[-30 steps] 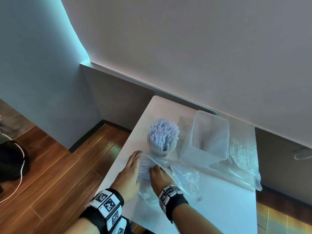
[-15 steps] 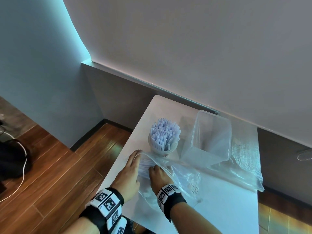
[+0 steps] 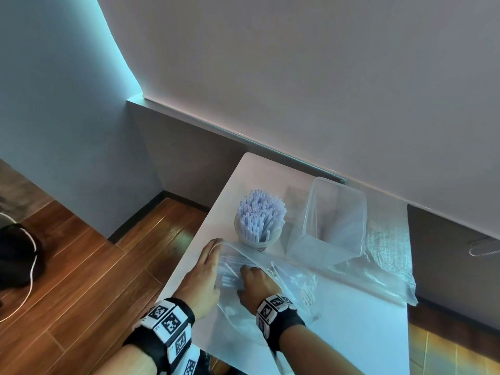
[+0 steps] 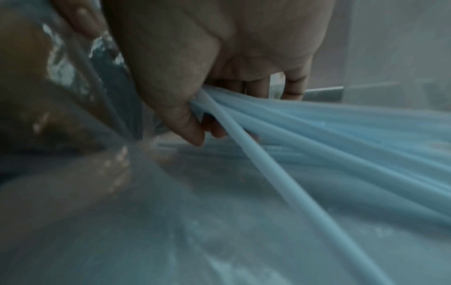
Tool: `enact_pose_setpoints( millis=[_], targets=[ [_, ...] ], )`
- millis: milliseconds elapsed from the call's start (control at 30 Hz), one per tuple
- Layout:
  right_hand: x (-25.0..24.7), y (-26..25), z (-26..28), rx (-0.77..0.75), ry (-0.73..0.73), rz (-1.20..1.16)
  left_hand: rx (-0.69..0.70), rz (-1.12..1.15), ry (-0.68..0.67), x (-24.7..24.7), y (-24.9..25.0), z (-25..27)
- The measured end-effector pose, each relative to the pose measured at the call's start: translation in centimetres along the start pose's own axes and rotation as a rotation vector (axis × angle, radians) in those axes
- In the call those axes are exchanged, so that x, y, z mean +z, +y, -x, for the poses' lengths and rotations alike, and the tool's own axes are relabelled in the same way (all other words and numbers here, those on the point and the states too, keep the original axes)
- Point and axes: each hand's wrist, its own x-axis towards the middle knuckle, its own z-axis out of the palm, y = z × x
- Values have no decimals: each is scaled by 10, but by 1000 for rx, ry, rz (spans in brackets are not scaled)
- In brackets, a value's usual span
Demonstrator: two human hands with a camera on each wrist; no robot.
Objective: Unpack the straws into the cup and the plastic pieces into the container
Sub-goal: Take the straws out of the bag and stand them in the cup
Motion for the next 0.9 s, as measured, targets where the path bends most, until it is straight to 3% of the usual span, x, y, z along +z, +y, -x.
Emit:
enact_pose_setpoints(
  millis=[233, 400, 533, 900],
  targets=[
    [-31, 14, 25, -20, 53, -179, -30, 28, -5, -5, -1, -5],
    [-56, 14, 46, -141, 196, -477, -49, 59, 3, -6, 4, -6],
    [-62, 11, 52, -73, 270, -719, -57, 82, 7, -5, 10, -6],
    [-58, 15, 54, -85, 268, -635, -42, 64, 15, -2, 12, -4]
  ],
)
